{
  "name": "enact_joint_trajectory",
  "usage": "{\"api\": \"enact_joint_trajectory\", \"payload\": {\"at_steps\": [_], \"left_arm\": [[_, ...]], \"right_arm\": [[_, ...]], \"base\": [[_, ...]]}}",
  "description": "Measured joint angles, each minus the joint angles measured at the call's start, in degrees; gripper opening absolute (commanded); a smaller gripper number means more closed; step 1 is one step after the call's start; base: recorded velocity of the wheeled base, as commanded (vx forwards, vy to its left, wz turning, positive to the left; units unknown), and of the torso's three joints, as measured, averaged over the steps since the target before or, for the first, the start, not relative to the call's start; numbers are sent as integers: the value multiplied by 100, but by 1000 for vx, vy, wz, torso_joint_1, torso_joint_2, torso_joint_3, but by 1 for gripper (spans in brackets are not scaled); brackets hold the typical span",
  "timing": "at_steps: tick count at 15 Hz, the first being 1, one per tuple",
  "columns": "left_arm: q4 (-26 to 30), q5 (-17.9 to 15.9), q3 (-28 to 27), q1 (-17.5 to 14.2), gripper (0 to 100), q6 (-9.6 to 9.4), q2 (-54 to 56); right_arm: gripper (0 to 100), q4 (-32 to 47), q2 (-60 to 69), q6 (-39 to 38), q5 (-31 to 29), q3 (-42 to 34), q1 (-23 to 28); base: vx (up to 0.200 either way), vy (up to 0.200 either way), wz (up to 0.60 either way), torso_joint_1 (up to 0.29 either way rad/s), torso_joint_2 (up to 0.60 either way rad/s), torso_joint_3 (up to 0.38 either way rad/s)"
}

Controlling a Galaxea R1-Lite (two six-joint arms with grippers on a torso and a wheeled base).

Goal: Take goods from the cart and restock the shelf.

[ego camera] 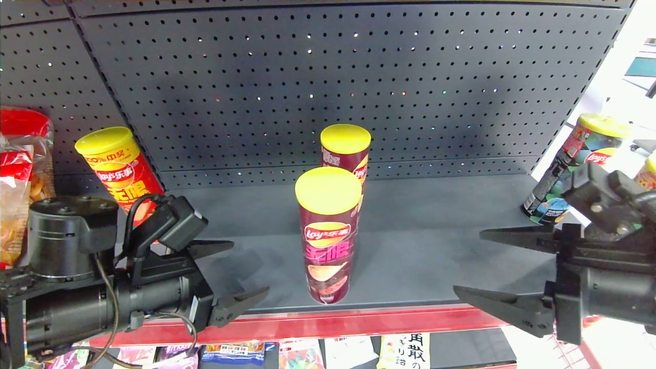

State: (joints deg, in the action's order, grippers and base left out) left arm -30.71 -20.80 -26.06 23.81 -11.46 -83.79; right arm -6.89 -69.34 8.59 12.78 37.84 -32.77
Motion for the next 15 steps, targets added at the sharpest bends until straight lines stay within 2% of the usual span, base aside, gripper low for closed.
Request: {"api": "enact_joint_trajectory", "payload": {"at_steps": [5, 15], "left_arm": [[2, 121, -502, 173, 100, -44, -695], [2, 173, -1217, 364, 100, -41, -1552]], "right_arm": [[100, 9, 700, -219, -167, -171, 13], [100, 13, 895, -222, -174, -124, 116]], "base": [[0, 0, 0, 0, 0, 0], [0, 0, 0, 0, 0, 0]]}}
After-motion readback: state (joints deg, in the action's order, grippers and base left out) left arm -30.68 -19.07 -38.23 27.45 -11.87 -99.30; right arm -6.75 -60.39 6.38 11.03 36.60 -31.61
